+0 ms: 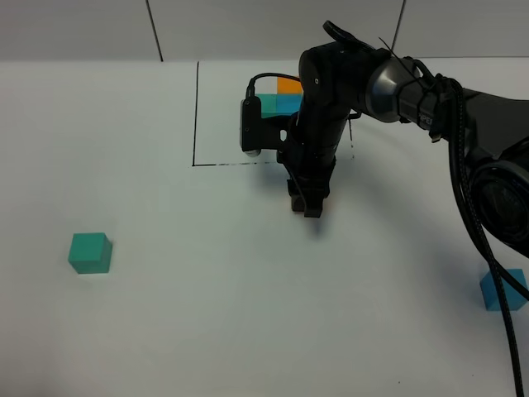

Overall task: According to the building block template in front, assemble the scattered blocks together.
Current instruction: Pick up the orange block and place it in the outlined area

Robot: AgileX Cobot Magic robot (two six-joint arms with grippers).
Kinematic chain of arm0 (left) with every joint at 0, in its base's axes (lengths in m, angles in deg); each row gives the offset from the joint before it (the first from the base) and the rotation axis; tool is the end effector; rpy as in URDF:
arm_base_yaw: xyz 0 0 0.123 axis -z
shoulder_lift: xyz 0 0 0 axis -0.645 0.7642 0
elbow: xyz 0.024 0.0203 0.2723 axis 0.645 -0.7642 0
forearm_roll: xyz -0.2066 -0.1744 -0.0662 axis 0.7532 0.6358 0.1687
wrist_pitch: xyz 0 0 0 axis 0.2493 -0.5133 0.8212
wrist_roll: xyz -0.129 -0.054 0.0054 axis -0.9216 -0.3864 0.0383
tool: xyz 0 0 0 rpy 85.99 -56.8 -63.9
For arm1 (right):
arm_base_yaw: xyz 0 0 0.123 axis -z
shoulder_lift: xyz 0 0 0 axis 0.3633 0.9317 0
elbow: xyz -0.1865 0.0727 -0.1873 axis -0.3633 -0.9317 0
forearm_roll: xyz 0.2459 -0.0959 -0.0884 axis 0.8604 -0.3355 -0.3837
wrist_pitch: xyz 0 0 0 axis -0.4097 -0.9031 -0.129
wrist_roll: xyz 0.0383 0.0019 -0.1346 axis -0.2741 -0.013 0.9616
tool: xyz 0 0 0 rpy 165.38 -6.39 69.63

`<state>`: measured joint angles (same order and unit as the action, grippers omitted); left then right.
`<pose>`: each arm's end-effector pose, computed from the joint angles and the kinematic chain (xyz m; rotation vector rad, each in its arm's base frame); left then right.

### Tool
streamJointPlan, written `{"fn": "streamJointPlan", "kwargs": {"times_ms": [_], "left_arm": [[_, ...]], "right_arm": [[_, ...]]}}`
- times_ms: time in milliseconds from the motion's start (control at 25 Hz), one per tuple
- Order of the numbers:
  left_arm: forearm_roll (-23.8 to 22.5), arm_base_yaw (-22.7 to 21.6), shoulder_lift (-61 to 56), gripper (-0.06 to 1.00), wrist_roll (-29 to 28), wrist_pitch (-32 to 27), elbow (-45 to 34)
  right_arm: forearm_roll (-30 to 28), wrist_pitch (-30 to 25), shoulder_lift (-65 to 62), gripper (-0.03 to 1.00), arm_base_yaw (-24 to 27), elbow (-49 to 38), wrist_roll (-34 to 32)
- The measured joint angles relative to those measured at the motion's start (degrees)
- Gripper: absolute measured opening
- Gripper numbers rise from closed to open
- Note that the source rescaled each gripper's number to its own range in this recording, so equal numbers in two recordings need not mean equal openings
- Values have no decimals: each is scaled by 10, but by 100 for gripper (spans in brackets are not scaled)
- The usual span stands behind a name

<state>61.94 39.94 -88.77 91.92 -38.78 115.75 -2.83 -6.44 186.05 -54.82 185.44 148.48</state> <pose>0.0729 -0.0113 0.2726 0.0620 2.0136 -0.0731 0.4105 0.2850 0.0586 -2.1882 2.0486 0.0697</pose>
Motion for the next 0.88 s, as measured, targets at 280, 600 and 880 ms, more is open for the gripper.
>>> {"fn": "streamJointPlan", "kwargs": {"times_ms": [280,600,880], "left_arm": [[0,0,0,76,0,0,0],[0,0,0,76,0,0,0],[0,0,0,76,0,0,0]], "right_arm": [[-1,22,10,2,0,0,-19],[-1,24,10,2,0,0,-29],[-2,23,10,2,0,0,-31]]}}
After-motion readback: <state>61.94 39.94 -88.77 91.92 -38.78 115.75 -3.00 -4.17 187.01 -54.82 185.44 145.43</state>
